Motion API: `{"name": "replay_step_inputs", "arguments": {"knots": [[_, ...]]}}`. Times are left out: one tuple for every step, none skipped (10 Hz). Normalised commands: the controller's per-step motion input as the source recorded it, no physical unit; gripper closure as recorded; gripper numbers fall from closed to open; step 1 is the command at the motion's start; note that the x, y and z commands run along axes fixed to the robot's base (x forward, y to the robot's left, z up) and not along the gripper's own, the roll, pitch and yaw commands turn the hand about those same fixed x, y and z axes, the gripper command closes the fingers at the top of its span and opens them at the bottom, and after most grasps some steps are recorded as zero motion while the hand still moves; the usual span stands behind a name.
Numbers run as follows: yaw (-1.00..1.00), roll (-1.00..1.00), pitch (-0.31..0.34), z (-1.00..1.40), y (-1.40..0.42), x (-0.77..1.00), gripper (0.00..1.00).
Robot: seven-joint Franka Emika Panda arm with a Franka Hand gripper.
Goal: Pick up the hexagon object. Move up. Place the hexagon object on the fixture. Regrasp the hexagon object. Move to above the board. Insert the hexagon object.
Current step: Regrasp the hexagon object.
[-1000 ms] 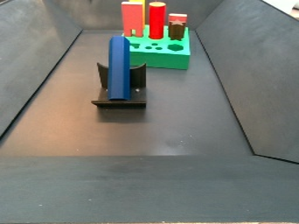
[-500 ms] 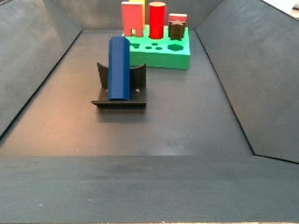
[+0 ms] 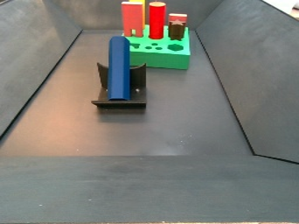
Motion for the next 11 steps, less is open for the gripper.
{"name": "replay_step_inputs", "arguments": {"knots": [[0.03,1.00,0.022,0.01,-0.02,0.01,0.00],[0.03,1.00,0.031,0.00,-0.02,0.03,0.00],[0.03,1.00,0.037,0.00,-0.03,0.03,0.00],[0.04,1.00,0.054,0.00,-0.03,0.05,0.00],[0.04,1.00,0.069,0.00,-0.03,0.06,0.00],[0.05,1.00,0.095,0.00,-0.04,0.08,0.00],[0.07,1.00,0.116,0.00,-0.04,0.09,0.00],[0.09,1.00,0.147,0.00,-0.04,0.09,0.00],[0.11,1.00,0.166,-0.01,-0.04,0.10,0.00],[0.15,0.94,0.192,0.00,-0.05,0.10,0.00],[0.17,0.68,0.174,-0.01,-0.05,0.10,0.00]]}}
